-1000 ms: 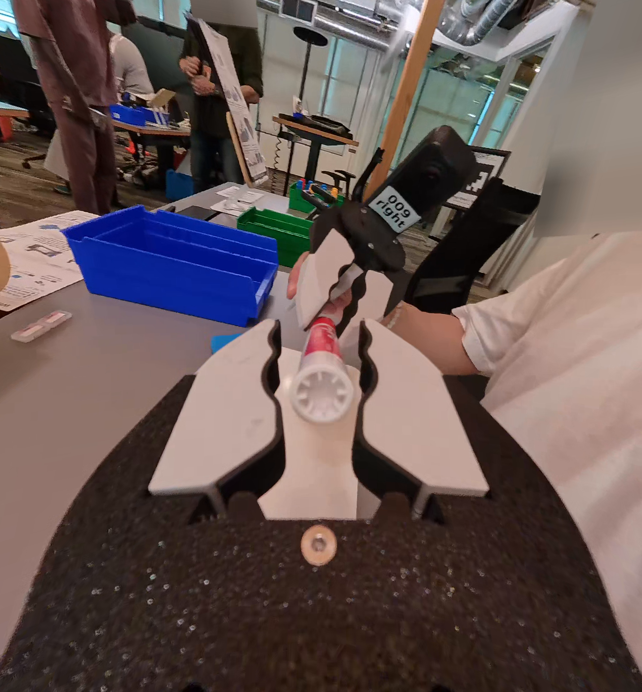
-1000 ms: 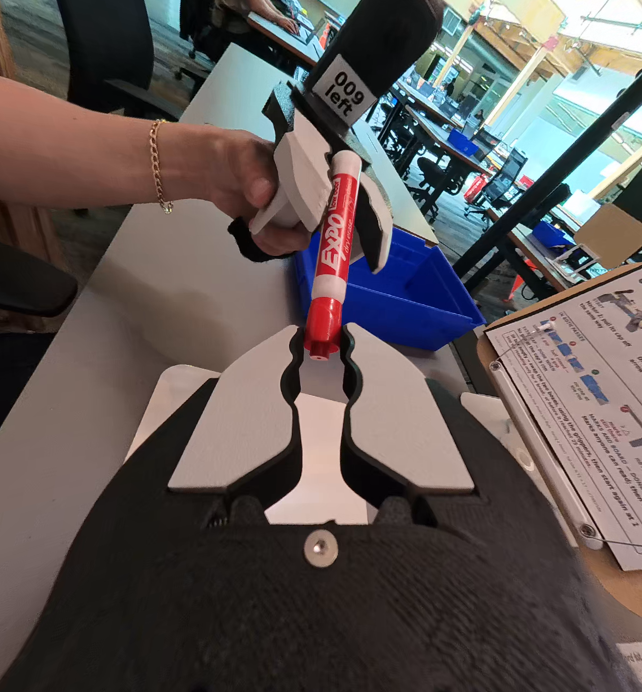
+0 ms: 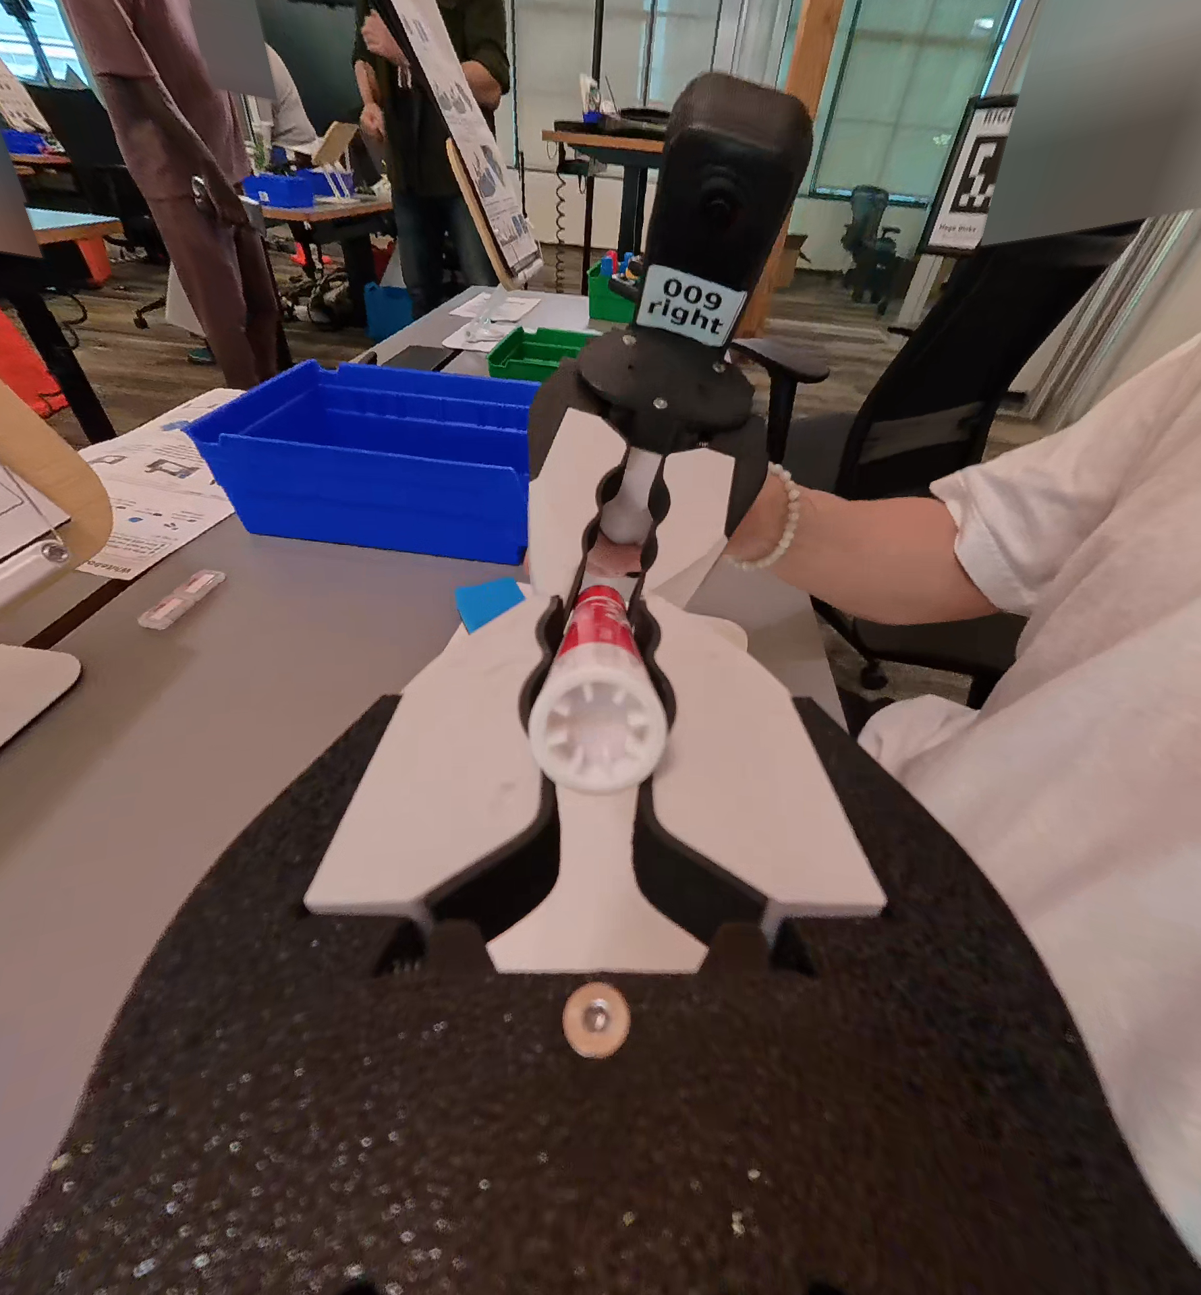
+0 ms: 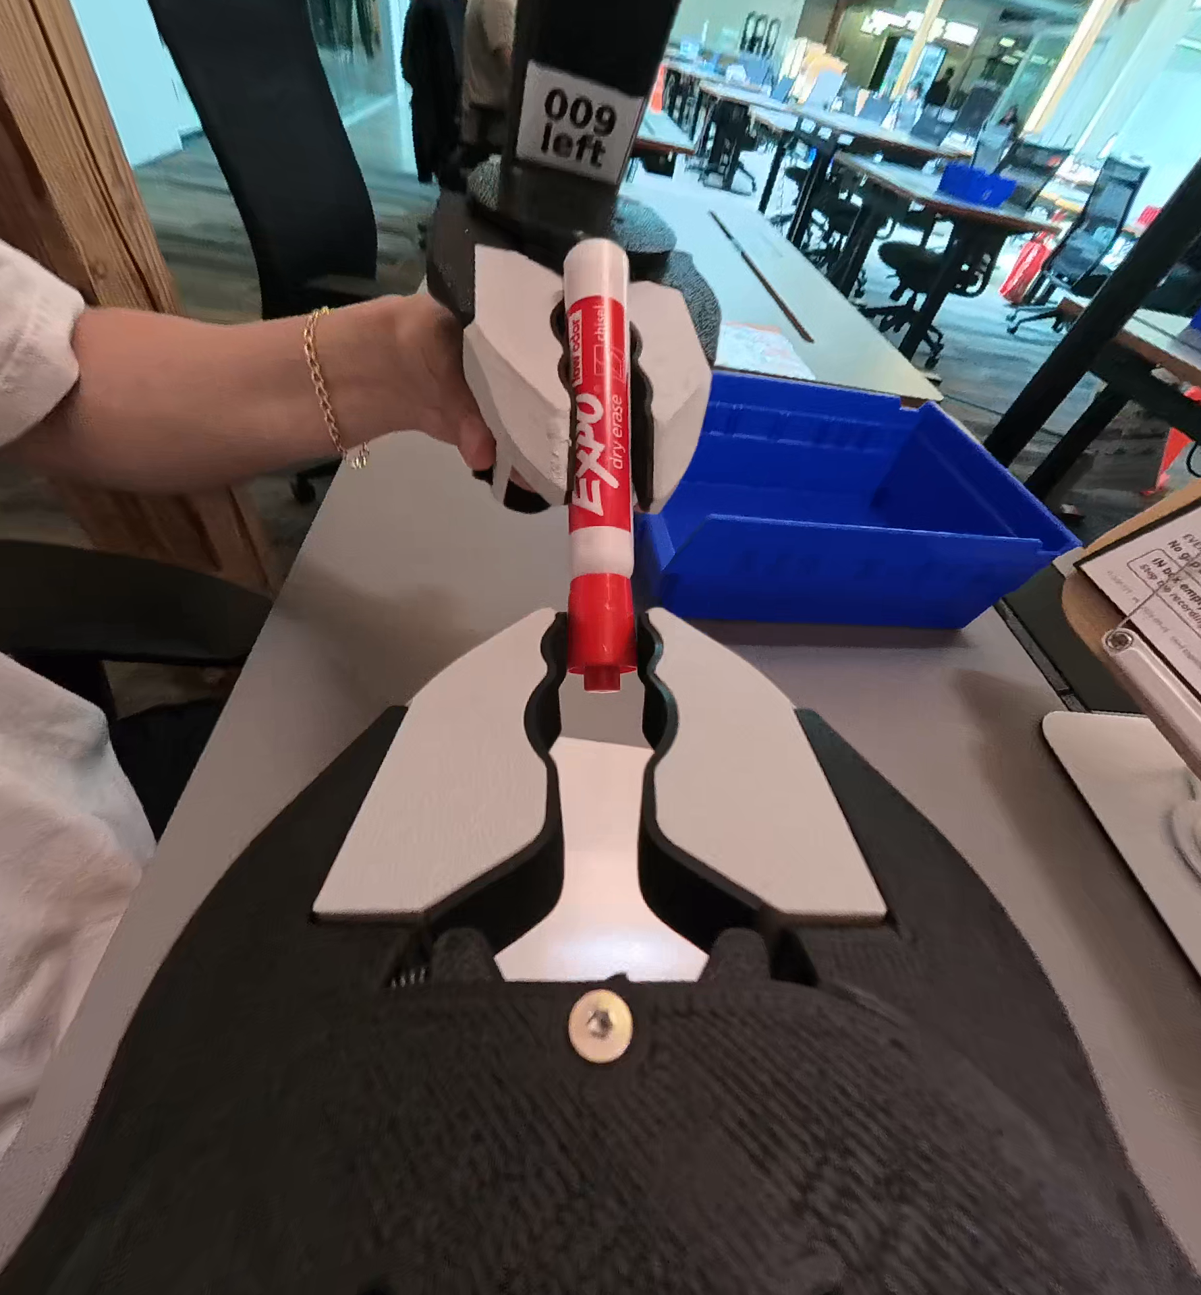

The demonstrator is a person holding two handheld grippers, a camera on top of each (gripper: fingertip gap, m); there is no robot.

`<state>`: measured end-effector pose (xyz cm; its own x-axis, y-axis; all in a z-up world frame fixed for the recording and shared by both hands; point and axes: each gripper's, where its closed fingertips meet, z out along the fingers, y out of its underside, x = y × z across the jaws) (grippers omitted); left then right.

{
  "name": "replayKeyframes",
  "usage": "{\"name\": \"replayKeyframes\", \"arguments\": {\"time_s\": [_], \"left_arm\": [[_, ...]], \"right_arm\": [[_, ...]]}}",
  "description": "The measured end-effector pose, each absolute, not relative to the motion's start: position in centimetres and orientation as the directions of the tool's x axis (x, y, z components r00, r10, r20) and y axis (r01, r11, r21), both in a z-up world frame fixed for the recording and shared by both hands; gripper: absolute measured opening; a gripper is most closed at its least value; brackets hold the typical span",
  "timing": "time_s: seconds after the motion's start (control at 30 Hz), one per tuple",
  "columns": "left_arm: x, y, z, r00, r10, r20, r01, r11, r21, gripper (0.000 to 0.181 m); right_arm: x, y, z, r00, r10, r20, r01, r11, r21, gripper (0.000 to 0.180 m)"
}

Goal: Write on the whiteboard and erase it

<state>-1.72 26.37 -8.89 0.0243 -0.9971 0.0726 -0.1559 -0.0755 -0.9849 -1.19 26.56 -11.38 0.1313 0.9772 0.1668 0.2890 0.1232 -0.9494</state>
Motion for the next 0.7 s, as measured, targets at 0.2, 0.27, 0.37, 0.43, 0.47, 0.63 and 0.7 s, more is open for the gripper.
{"name": "replayKeyframes", "arguments": {"time_s": [0.2,0.27,0.37,0.43,0.47,0.63,0.7], "left_arm": [[-1.4,27.0,-9.7,0.069,-0.991,0.119,-0.151,-0.128,-0.98,0.019],[-0.9,28.1,-10.0,0.129,-0.941,0.314,-0.078,-0.326,-0.942,0.019],[-0.6,28.6,-11.0,0.094,-0.877,0.471,-0.018,-0.475,-0.88,0.019],[-0.5,27.9,-12.0,0.116,-0.965,0.236,-0.118,-0.249,-0.961,0.019],[-0.3,27.4,-12.2,0.122,-0.985,0.123,-0.163,-0.142,-0.976,0.019],[0.5,28.3,-13.2,0.198,-0.928,0.317,-0.127,-0.345,-0.93,0.019],[-1.3,30.4,-12.7,0.27,-0.877,0.397,0.018,-0.408,-0.913,0.02]], "right_arm": [[-0.4,27.9,-12.5,0.226,0.847,0.481,0.53,0.308,-0.791,0.019],[0.5,29.1,-12.5,0.224,0.641,0.734,0.706,0.412,-0.576,0.019],[0.9,29.2,-13.8,0.249,0.677,0.692,0.727,0.342,-0.596,0.019],[0.9,28.3,-15.1,0.283,0.887,0.366,0.553,0.161,-0.818,0.019],[1.1,28.1,-15.3,0.282,0.918,0.279,0.495,0.11,-0.862,0.019],[2.4,29.4,-16.3,0.295,0.727,0.62,0.725,0.251,-0.641,0.018],[7.2,32.0,-17.7,0.327,0.617,0.715,0.854,0.13,-0.503,0.019]]}}
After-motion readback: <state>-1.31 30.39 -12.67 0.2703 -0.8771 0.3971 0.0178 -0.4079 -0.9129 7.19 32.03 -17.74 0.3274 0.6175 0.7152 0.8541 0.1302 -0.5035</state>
